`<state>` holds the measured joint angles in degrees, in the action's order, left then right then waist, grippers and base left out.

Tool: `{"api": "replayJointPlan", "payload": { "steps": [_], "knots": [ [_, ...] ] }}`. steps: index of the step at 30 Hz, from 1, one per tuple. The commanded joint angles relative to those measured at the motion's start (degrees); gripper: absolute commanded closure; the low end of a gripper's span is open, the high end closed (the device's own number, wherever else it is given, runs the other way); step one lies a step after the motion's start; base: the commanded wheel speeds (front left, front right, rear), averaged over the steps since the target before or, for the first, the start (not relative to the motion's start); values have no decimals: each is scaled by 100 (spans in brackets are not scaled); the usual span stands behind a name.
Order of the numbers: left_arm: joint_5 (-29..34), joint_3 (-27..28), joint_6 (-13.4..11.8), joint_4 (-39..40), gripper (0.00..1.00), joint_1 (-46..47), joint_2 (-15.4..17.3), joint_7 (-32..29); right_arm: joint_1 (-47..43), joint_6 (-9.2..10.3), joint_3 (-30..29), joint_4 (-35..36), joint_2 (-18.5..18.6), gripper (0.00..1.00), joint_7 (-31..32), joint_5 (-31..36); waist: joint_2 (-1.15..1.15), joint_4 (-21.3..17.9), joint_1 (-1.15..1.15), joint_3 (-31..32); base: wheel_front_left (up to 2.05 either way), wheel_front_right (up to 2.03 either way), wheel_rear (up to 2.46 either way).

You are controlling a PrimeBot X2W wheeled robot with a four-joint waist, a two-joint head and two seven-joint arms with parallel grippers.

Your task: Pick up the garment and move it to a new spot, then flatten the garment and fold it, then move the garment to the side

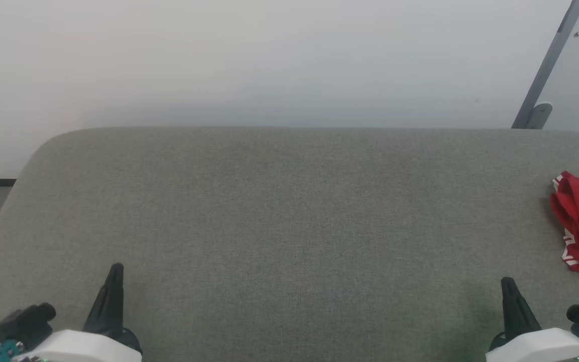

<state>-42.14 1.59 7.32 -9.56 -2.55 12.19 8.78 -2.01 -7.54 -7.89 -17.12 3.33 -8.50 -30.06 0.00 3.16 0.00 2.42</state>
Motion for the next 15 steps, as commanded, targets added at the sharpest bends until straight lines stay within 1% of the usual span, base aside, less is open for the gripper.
{"api": "replayJointPlan", "payload": {
  "steps": [1, 15],
  "knots": [
    [-184, 66, 6, 55, 100, 196, 20, -52, 173, 1, -3, 102, 8, 100, 44, -237, 0, -4, 0, -3, 0, 0, 0],
    [-1107, 153, 9, -38, 100, 340, -157, -334, 306, 2, 28, 153, -3, 100, 320, -1373, 0, -45, 0, -37, 0, 0, 0]
  ]
}}
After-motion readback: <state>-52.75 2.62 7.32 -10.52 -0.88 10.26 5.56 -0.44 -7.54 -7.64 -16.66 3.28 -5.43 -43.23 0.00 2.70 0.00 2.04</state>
